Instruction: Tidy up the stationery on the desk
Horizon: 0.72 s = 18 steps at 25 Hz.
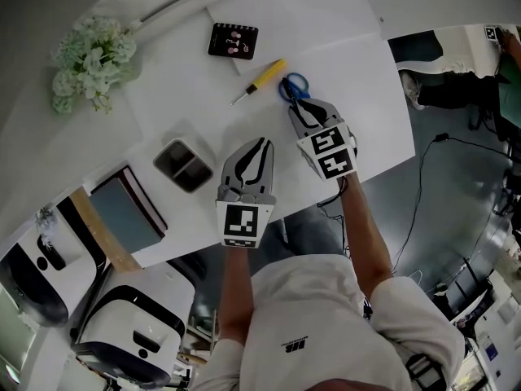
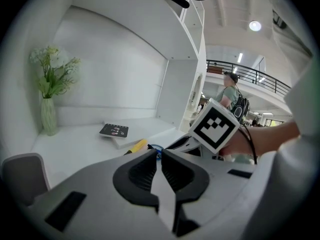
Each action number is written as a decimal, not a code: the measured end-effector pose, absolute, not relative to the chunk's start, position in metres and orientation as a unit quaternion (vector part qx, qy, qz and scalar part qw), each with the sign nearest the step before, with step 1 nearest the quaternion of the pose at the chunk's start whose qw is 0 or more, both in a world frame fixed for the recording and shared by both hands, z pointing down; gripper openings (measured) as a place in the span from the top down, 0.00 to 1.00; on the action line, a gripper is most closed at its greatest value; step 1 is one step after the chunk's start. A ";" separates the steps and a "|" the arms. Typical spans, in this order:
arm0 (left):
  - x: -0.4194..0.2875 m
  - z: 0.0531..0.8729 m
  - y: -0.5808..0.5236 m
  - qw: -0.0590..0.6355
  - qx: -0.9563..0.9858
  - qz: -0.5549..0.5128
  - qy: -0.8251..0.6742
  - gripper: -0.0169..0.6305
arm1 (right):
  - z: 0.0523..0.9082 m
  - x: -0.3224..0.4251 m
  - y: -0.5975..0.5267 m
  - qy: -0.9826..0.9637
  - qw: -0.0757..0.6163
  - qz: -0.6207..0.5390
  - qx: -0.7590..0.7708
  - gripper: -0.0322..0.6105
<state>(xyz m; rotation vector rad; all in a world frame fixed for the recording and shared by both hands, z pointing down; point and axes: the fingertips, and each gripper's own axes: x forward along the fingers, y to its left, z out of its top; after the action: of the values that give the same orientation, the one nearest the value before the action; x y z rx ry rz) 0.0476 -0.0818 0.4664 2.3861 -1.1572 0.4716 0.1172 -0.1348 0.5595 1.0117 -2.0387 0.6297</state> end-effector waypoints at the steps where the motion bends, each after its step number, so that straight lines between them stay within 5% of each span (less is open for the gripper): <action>1: 0.047 0.467 -0.082 0.222 0.863 0.170 -0.420 0.97 | 0.563 0.118 -0.135 -0.796 0.385 0.251 0.394 0.84; 7: 0.042 0.468 -0.080 0.226 0.860 0.168 -0.426 0.97 | 0.577 0.123 -0.133 -0.779 0.406 0.270 0.394 0.90; 18: 0.015 0.456 -0.068 0.227 0.848 0.157 -0.452 0.97 | 0.545 0.098 -0.128 -0.812 0.345 0.253 0.397 0.90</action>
<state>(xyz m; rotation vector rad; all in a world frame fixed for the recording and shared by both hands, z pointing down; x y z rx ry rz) 0.0149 -0.0682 0.4563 2.3378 -1.2456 0.4315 0.0983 -0.1277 0.5454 1.0319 -2.1082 0.6570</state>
